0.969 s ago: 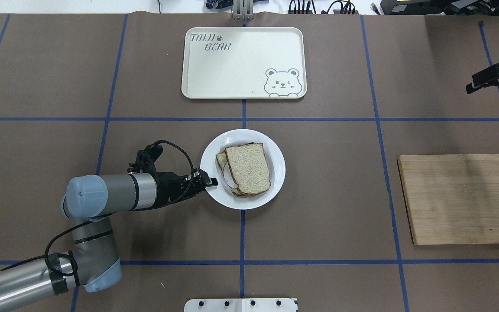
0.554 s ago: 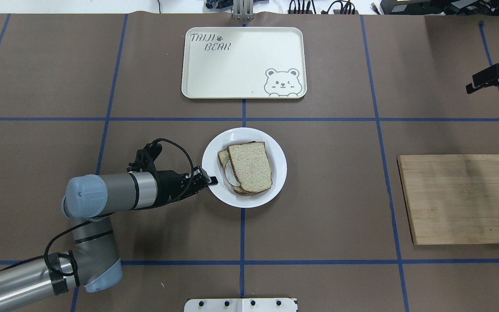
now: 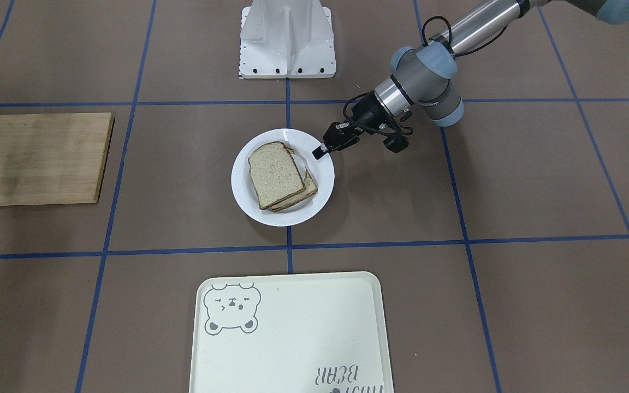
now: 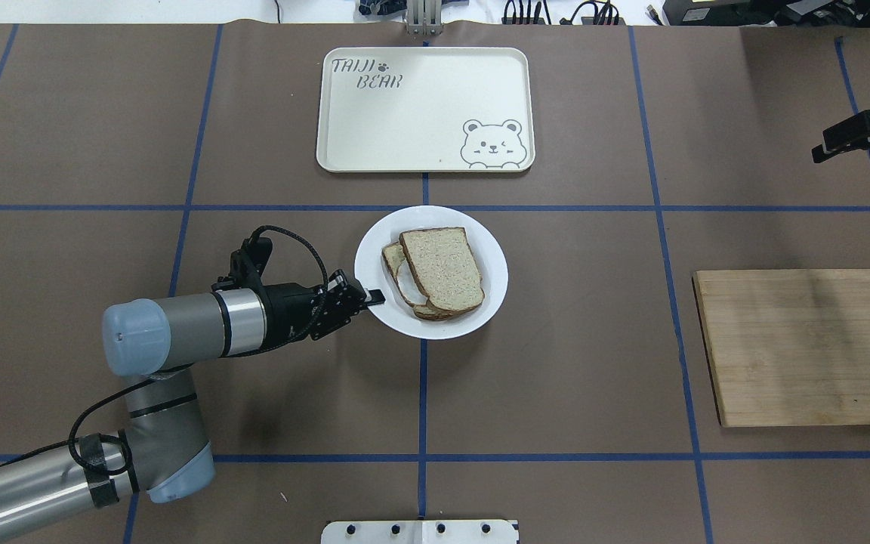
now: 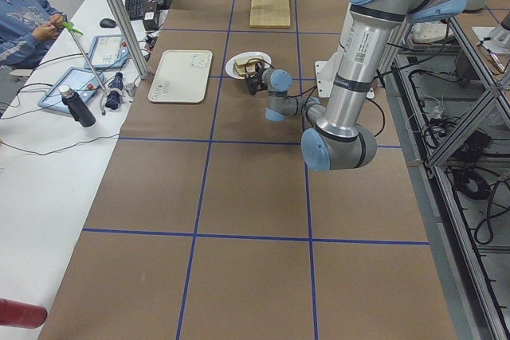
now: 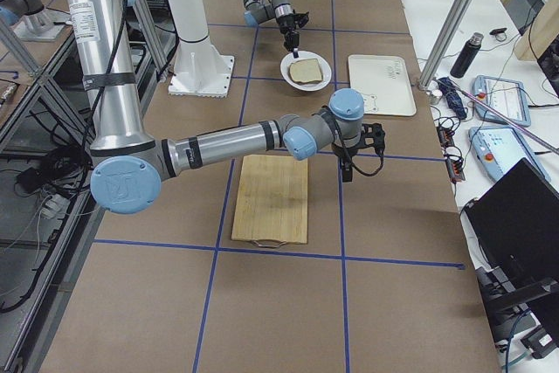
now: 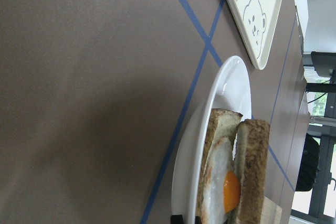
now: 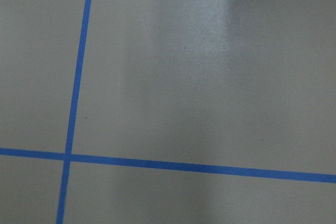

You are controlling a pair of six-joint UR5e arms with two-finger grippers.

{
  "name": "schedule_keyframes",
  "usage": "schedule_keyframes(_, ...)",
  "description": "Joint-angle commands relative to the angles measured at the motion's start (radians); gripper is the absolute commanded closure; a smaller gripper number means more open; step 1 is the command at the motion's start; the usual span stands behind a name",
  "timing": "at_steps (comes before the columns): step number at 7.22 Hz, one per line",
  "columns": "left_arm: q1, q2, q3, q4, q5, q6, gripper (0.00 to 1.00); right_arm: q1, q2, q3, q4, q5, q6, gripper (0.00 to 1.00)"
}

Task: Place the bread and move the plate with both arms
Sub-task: 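Slide the plate with the left gripper onto the cream bear tray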

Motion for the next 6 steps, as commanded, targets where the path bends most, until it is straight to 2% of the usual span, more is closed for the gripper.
schedule_keyframes(1,-0.079,-0.027,0.008,0.025,-0.001,-0.048,1.0,-0.001,0.001,0.001,-0.001,0.0,0.0,0.0)
schedule_keyframes(3,-0.154,-0.132,0.069,0.188,0.008,-0.107,1.0,-0.001,-0.001,0.001,-0.001,-0.015,0.0,0.0)
schedule_keyframes(4,-0.158,-0.185,0.129,0.212,0.156,-0.228,1.0,-0.002,-0.002,0.001,-0.001,-0.015,0.0,0.0)
schedule_keyframes(5,-0.159,-0.246,0.228,0.23,0.223,-0.283,1.0,-0.002,-0.004,0.009,-0.001,-0.017,0.0,0.0)
schedule_keyframes(6,-0.158,-0.279,0.283,0.235,0.272,-0.308,1.0,-0.007,-0.004,0.009,-0.001,-0.029,0.0,0.0)
